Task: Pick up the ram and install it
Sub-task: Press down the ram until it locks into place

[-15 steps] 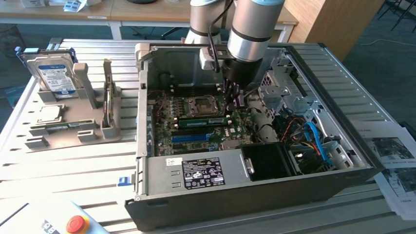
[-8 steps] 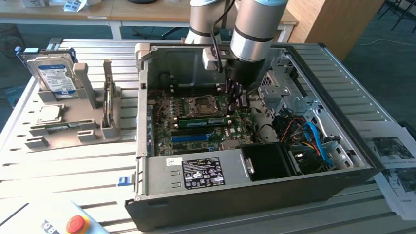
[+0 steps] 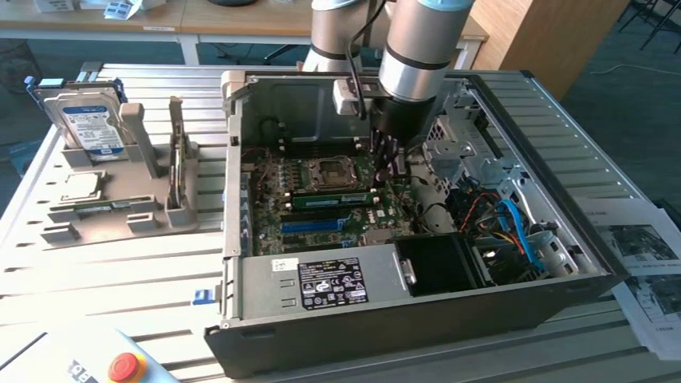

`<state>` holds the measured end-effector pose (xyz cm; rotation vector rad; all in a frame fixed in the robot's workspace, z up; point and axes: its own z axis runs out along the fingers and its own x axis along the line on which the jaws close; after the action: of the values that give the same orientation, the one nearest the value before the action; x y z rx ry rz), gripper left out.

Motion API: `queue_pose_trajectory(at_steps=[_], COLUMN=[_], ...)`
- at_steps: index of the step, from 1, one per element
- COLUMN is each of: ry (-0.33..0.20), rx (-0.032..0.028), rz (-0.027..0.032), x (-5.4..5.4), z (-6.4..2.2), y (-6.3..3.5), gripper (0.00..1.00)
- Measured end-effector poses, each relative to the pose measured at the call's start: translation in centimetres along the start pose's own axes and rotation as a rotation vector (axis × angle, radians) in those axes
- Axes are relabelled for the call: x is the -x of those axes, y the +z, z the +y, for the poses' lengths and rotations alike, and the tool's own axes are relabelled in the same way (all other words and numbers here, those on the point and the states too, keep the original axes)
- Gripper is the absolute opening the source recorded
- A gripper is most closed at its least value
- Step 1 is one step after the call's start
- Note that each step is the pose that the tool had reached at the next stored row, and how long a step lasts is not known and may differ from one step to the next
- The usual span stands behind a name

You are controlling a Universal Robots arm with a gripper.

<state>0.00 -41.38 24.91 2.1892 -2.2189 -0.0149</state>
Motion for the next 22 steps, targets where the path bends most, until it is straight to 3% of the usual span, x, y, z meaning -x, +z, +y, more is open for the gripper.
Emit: queue_pose_trajectory(at_steps=[11, 22], ry=[0.0, 0.0], rx=[0.0, 0.0001], rz=[0.0002, 0.0001], x=[0.0, 0.35], z=[-0.02, -0.02], y=[0.82, 0.9], gripper=[0.1, 0.1])
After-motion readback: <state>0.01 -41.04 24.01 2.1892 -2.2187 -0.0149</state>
